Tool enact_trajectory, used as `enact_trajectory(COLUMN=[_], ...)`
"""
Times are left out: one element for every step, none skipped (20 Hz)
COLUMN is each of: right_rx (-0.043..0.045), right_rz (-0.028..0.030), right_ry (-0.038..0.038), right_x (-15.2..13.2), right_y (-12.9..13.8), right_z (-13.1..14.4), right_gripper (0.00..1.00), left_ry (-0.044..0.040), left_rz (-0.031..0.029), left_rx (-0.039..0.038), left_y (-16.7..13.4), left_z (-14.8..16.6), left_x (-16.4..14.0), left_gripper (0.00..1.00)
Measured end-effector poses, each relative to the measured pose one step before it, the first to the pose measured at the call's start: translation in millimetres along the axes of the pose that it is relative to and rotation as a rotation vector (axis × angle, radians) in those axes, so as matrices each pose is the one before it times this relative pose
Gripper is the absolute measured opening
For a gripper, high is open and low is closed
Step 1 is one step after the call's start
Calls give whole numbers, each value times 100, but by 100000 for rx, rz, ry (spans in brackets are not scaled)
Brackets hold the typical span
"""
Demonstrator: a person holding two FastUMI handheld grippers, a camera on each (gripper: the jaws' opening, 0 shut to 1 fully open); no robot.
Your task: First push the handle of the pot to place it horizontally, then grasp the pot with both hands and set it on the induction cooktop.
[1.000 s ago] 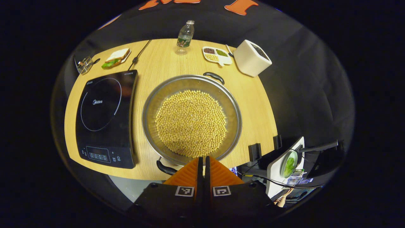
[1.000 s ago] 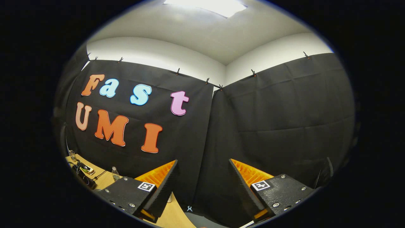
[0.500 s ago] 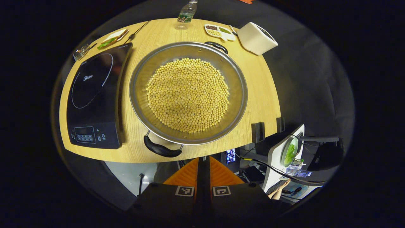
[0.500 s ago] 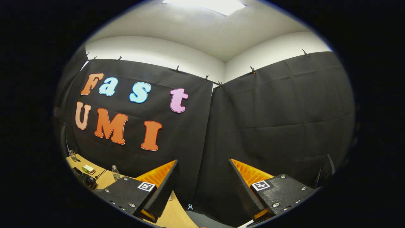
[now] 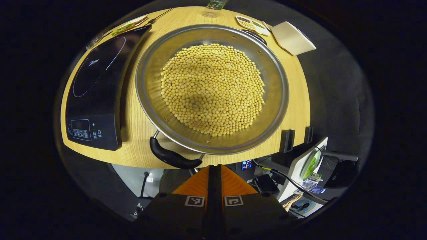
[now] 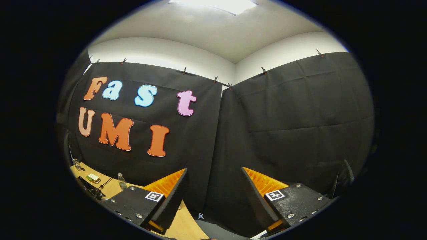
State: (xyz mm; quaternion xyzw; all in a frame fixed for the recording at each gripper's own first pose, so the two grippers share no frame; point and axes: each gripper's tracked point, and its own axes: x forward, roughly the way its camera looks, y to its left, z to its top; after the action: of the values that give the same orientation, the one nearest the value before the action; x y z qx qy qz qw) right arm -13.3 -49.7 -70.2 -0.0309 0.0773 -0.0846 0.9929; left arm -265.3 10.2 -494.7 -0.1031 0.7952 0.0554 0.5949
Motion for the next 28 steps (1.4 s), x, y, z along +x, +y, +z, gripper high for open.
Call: enact_trajectory(right_rx=[-119, -2, 4, 32, 34, 27, -17, -13, -36, -37, -5, 64, 101, 142, 149, 158, 107, 1, -65, -101, -5, 33, 6, -44, -67, -8, 30, 77], right_rz=[-250, -281, -142, -240, -89, -132, -85, -98, -88, -17, -110, 13, 4, 6, 111, 15, 254, 180, 138, 135, 67, 247, 135, 166, 131, 146, 231, 121], right_ry=[546, 417, 383, 506, 416, 353, 367, 352, 337, 367, 376, 333, 361, 339, 259, 286, 147, 126, 172, 118, 61, 75, 128, 243, 229, 218, 218, 158], right_x=[-71, -28, 11, 11, -47, 73, -16, 66, -42, -2, 39, 62, -62, 61, -18, 11, -93, 57, 60, -72, -22, 79, -57, 2, -105, 50, -75, 33], right_y=[21, -63, -1, -12, 53, 70, 94, -31, 29, 77, 3, 34, -5, 68, 173, 144, 97, 92, 153, 35, 108, 139, 112, 28, 122, 112, 55, 128], right_z=[-190, -211, -148, -210, -144, -81, -164, -155, -88, -120, -129, -134, -118, -144, -64, -136, -58, -72, -41, -49, 26, -5, -53, -133, -54, -9, -42, -101], right_gripper=[95, 95, 95, 95, 95, 95, 95, 95, 95, 95, 95, 95, 95, 95, 95, 95, 95, 95, 95, 95, 95, 95, 95, 95, 95, 95, 95, 95], left_ry=[-318, 112, 243, -554, 254, 201, -65, -701, -746, -798, -555, -175, -157, 108, -64, -52, -213, -244, -428, -505, -702, -588, -570, -400, -555, -476, -324, -611], left_rz=[682, -1584, -540, -184, 292, 160, 528, 1205, 2157, 2144, 1407, 613, 70, -83, 58, -56, -102, 278, 850, 1519, 1516, 1172, 884, 869, 843, 721, 246, 255], left_rx=[-529, -1193, -1351, -416, -561, -256, -7, 544, 924, 1104, 539, 301, -273, -210, -541, -478, -394, -347, -263, -294, -169, -104, -195, -316, -478, -115, 37, 1021], left_y=[330, -82, -43, 98, 30, 20, 100, 263, 388, 427, 312, 165, 154, -14, -19, 114, 203, 118, 241, 406, 408, 285, 283, 416, 242, 320, 235, 96], left_z=[331, 197, 329, 237, 117, -81, 43, 125, 182, 395, 299, -28, 133, 9, 153, -23, 22, 109, 142, 73, 206, 244, 237, 280, 268, 159, 202, 332], left_x=[205, 135, 24, 56, 9, 167, -6, 272, 2, 108, -72, -111, -98, 215, -165, 155, 98, 46, -52, 71, 43, 126, 5, -199, -91, 62, -190, -14], left_gripper=[8, 8, 8, 8, 8, 7, 8, 8, 8, 7, 8, 8, 8, 8, 8, 8, 8, 7, 7, 8, 8, 8, 8, 8, 8, 8, 8, 8])
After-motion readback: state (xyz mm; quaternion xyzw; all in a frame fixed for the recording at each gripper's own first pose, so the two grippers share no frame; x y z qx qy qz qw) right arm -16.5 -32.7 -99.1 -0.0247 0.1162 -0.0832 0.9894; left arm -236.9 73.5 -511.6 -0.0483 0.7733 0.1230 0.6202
